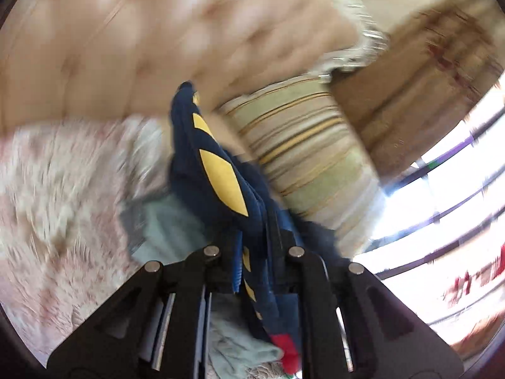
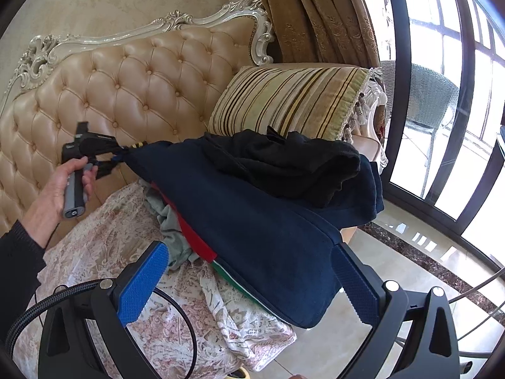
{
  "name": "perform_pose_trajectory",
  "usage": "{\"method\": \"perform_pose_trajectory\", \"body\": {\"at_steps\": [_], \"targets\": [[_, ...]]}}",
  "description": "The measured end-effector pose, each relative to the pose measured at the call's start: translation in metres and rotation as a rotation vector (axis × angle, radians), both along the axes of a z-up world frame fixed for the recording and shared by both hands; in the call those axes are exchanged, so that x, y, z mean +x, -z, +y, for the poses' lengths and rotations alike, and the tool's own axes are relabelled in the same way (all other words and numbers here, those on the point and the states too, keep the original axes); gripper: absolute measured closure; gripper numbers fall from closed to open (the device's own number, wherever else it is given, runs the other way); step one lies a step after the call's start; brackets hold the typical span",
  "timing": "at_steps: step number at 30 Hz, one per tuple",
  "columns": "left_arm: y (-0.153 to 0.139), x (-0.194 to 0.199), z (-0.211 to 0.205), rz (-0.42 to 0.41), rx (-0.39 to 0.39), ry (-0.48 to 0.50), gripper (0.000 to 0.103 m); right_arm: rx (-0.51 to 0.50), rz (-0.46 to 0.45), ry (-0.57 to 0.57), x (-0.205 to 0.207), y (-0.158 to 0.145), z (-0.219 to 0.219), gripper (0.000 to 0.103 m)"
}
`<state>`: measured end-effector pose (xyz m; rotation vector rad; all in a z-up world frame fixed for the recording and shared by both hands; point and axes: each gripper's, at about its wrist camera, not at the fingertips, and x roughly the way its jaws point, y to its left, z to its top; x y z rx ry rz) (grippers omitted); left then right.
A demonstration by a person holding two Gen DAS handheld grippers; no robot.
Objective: Fold clothes
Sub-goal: 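Grasp the navy track pants waistband with the left gripper, then lift the navy pants with the left gripper while the right gripper grasps the waistband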
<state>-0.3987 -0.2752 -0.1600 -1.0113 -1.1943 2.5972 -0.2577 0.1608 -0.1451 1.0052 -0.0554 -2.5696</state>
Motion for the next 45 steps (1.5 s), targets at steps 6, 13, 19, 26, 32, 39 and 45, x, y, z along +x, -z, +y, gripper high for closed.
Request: {"method": "perform_pose_trajectory", "body": {"at_steps": [6,13,19,26,32,39,45], "targets": [[-0.103,-0.002,0.040,0.113,-0.115,0.104,0.090,-0.053,0.009,0.003,0.003,-0.013,0.004,0.000],[-0.235,0.017,0.114,0.285,-0.148,0.245,0.091,-0.109,0.068,0.027,0.019,-0.052,0.022,0.000],[-0.338,0.103,0.131,0.399,-0.170,0.345,0.090,-0.189,0.124,0.038,0.042,-0.091,0.040,0.000],[-0.389,0.264,0.078,0.344,-0.137,0.332,0.090,-0.277,0.178,-0.027,0.088,-0.133,0.042,0.000],[-0.252,0.398,-0.008,0.018,-0.212,0.146,0.090,-0.339,0.145,-0.148,0.127,-0.142,0.033,0.000],[-0.003,0.509,-0.065,-0.361,-0.105,-0.037,0.090,-0.261,-0.006,-0.312,0.113,-0.101,-0.027,0.000],[0.039,0.556,-0.081,-0.297,-0.002,-0.130,0.090,-0.095,-0.167,-0.575,0.101,-0.036,-0.140,0.000]]}}
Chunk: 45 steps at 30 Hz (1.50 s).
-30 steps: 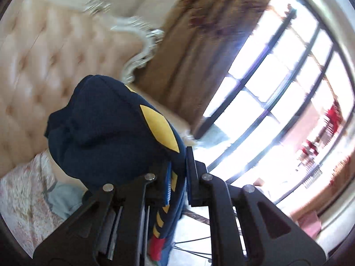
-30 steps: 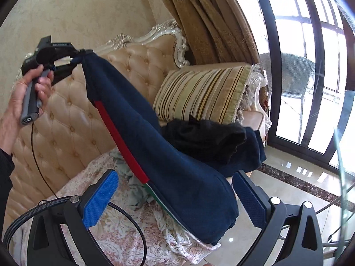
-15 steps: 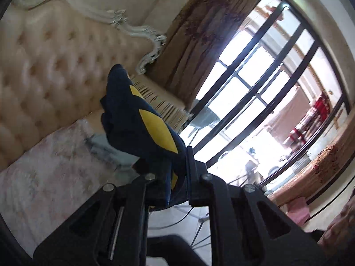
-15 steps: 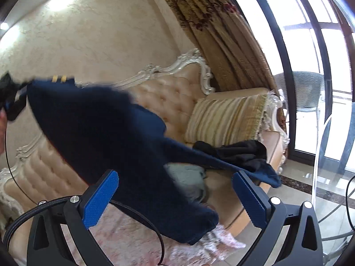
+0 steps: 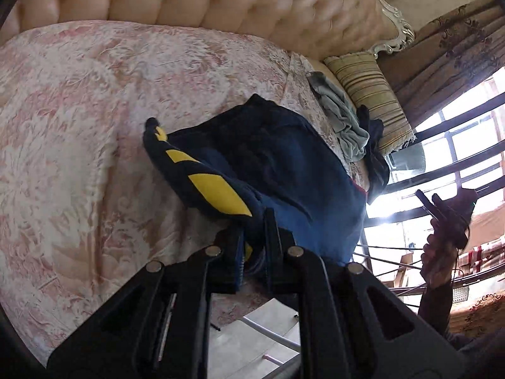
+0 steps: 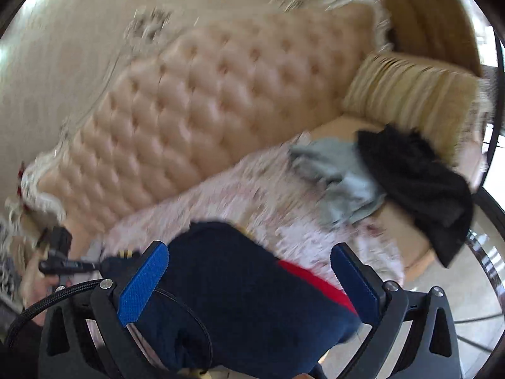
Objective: Fold clothes
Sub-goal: 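Lift the navy pants with the left gripper while the right gripper grasps the waistband, then hold the pants waistband up with both grippers and shake them out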
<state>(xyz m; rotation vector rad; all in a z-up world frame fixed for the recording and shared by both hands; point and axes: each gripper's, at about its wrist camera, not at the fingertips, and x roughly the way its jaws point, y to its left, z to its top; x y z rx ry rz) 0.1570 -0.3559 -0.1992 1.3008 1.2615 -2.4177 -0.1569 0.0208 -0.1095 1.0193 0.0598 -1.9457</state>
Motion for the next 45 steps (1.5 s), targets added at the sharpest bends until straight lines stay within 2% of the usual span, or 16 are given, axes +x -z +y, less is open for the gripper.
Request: {"method": "perform_pose_trajectory", "body": {"at_steps": [5,7,12,15,19,21,22,23,25,26,28,31,34,36,39,45], "targets": [[0.019,0.030,-0.001,0.005,-0.005,-0.023,0.090,0.166,0.021,-0.205,-0.005,0.061,-0.098,0.000],[0.026,0.039,-0.001,0.022,0.006,-0.040,0.090,0.230,0.054,-0.331,-0.018,0.080,-0.149,0.000],[0.039,0.051,-0.003,0.029,0.021,-0.063,0.089,0.378,0.121,-0.610,-0.033,0.126,-0.244,0.000],[0.044,0.053,-0.005,0.047,0.042,-0.073,0.089,0.420,0.134,-0.689,-0.042,0.149,-0.279,0.000],[0.046,0.051,-0.011,0.058,0.051,-0.073,0.089,0.503,0.131,-0.786,-0.041,0.175,-0.299,0.000],[0.047,0.049,-0.013,0.063,0.055,-0.077,0.089,0.517,0.120,-0.825,-0.039,0.184,-0.302,0.009],[0.048,0.049,-0.015,0.067,0.055,-0.081,0.089,0.518,0.118,-0.839,-0.038,0.187,-0.303,0.031],[0.047,0.049,-0.015,0.073,0.056,-0.087,0.089,0.502,0.122,-0.843,-0.036,0.183,-0.300,0.071],[0.047,0.050,-0.017,0.083,0.063,-0.096,0.089,0.463,0.132,-0.848,-0.031,0.171,-0.293,0.084],[0.045,0.050,-0.016,0.086,0.057,-0.095,0.089,0.444,0.137,-0.851,-0.029,0.166,-0.289,0.086],[0.038,0.050,-0.015,0.099,0.052,-0.104,0.089,0.394,0.141,-0.843,-0.027,0.152,-0.280,0.087],[0.013,0.051,-0.006,0.149,0.012,-0.100,0.089,0.267,0.152,-0.780,-0.024,0.105,-0.251,0.088],[-0.028,0.056,0.009,0.221,-0.046,-0.102,0.090,0.156,0.192,-0.708,-0.016,0.050,-0.217,0.088],[-0.064,0.062,0.023,0.274,-0.101,-0.105,0.090,0.091,0.230,-0.656,-0.009,0.011,-0.192,0.088],[-0.133,0.080,0.044,0.389,-0.188,-0.113,0.090,-0.010,0.293,-0.568,0.000,-0.055,-0.147,0.088],[-0.296,0.138,0.111,0.613,-0.430,-0.112,0.090,-0.241,0.461,-0.431,0.050,-0.207,-0.033,0.088]]}}
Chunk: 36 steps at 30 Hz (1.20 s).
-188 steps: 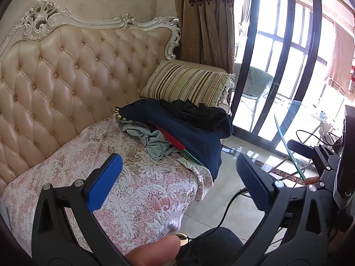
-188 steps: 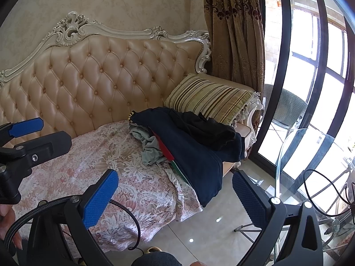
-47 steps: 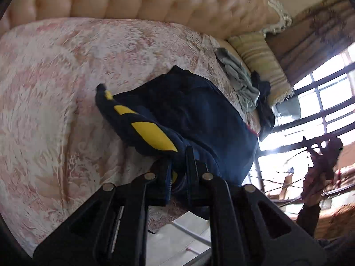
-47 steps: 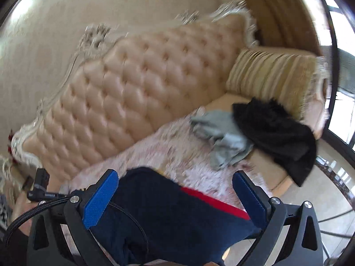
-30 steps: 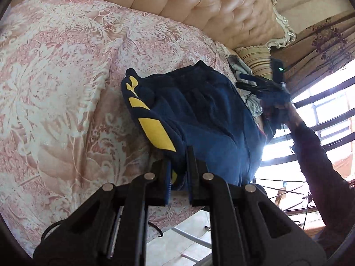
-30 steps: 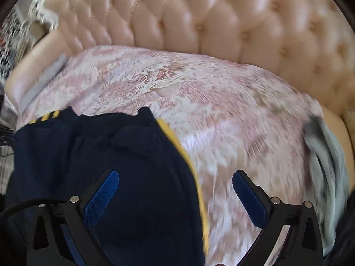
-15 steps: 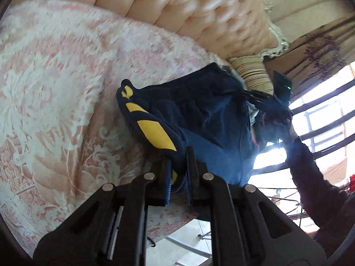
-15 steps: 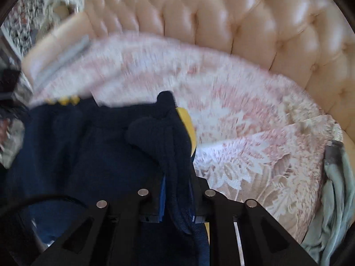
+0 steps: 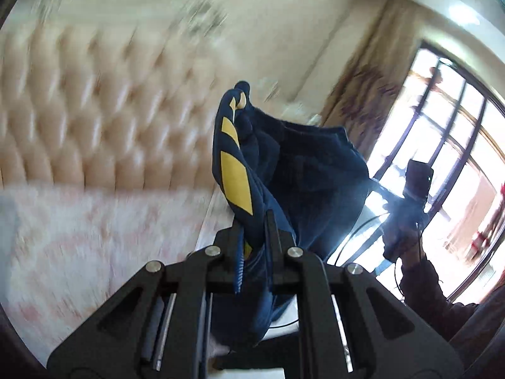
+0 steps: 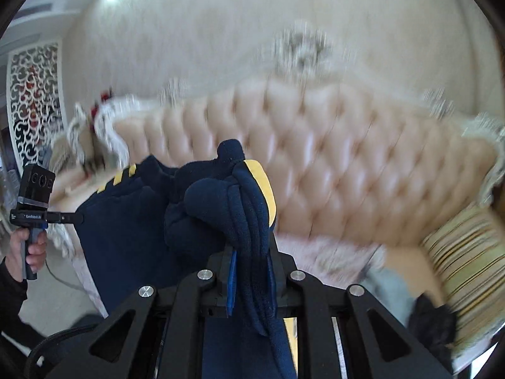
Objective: Fold clothes
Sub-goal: 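Hold the pants waistband up with both grippers and shake them out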
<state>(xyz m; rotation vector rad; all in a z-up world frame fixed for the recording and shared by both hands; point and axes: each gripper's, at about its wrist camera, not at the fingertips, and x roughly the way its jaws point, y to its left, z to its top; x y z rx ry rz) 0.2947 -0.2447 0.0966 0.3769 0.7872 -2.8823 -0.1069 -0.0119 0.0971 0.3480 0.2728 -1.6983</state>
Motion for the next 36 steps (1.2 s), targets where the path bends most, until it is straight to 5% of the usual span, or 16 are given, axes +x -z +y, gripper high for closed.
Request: {"method": "perform_pose_trajectory", "body": {"at_steps": [7,12,19,24,29,36], "targets": [[-0.134,0.096,0.074,0.106,-0.188,-0.126,0.090,-0.268,0.060,-0.043,0.078,-0.139,0.089,0.088],[-0.165,0.153,0.103,0.061,-0.218,-0.264,0.090,-0.358,0.101,-0.141,0.135,-0.185,0.104,0.088],[-0.115,0.209,0.100,0.003,-0.170,-0.377,0.090,-0.327,0.040,-0.238,0.179,-0.142,0.071,0.088],[-0.084,0.216,0.089,-0.016,-0.144,-0.391,0.090,-0.301,0.020,-0.190,0.192,-0.100,0.036,0.088],[-0.068,0.202,0.072,-0.011,-0.126,-0.387,0.090,-0.289,0.062,-0.116,0.186,-0.089,0.026,0.088],[-0.042,0.143,-0.013,-0.047,-0.041,-0.390,0.090,-0.259,0.127,-0.042,0.145,-0.076,-0.026,0.088]]}}
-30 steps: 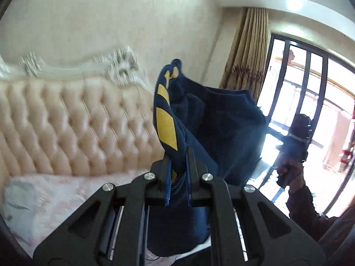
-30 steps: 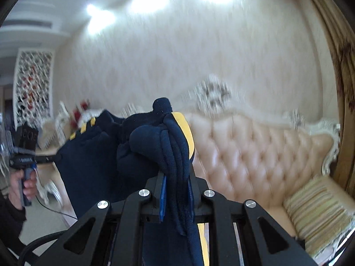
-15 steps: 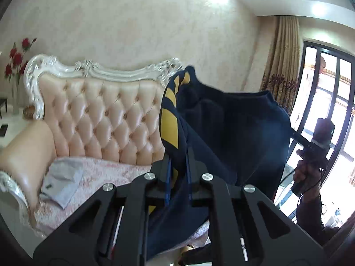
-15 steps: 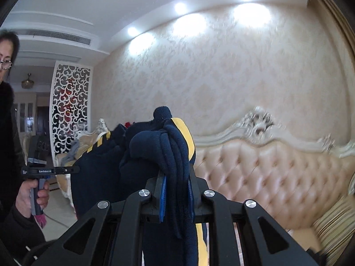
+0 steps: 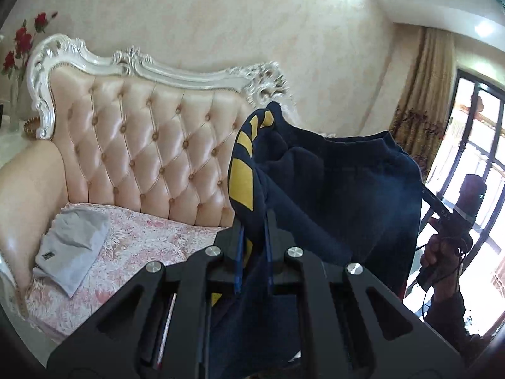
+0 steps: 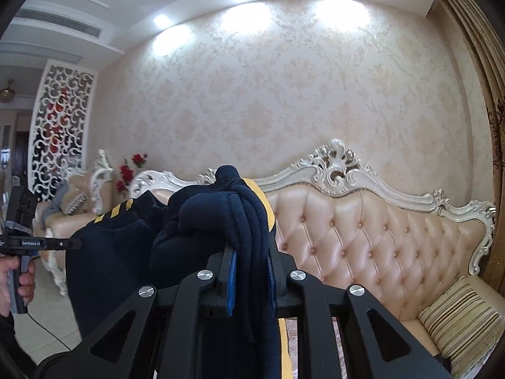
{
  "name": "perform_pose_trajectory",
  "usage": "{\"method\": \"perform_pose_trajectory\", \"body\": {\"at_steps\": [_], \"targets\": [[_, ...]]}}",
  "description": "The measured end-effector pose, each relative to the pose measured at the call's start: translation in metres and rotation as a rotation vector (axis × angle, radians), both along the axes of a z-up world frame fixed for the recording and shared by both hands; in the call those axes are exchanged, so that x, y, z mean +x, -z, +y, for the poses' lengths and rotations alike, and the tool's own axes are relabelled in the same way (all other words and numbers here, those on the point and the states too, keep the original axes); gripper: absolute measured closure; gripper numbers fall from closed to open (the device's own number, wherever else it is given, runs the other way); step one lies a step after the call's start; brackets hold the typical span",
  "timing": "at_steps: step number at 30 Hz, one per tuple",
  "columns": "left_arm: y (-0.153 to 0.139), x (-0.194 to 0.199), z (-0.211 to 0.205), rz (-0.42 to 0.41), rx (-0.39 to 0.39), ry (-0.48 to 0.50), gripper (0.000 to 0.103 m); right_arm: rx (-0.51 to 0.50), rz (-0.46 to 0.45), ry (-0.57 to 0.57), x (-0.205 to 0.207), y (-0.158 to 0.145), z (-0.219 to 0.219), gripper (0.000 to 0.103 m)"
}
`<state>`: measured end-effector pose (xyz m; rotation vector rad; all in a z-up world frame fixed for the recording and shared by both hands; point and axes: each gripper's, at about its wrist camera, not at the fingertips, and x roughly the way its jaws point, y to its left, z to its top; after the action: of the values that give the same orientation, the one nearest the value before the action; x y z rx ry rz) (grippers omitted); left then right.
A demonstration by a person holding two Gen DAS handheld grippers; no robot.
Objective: Fold clothes
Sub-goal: 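Hold the pants waistband up with both grippers and shake them out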
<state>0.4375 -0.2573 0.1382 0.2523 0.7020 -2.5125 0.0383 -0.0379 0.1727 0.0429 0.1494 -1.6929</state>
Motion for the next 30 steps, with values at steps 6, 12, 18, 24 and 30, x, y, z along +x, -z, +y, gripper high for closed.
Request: {"method": "perform_pose_trajectory", "body": {"at_steps": [6,12,18,24,30], "targets": [[0.083,-0.094,-0.128,-0.109,0.118,-0.015,0.090,0.117,-0.046,0.031,-0.081,0.038,-0.115,0.087],[0.166,-0.188,-0.257,-0.218,0.236,-0.031,0.090,0.263,-0.095,0.063,-0.155,0.124,-0.267,0.087],[0.286,-0.260,-0.350,-0.311,0.374,-0.074,0.090,0.466,-0.134,0.123,-0.223,0.258,-0.401,0.087],[0.369,-0.283,-0.388,-0.375,0.456,-0.139,0.090,0.648,-0.134,0.136,-0.262,0.378,-0.472,0.087],[0.414,-0.291,-0.398,-0.489,0.499,-0.204,0.085,0.775,-0.137,0.207,-0.274,0.446,-0.474,0.078]]}}
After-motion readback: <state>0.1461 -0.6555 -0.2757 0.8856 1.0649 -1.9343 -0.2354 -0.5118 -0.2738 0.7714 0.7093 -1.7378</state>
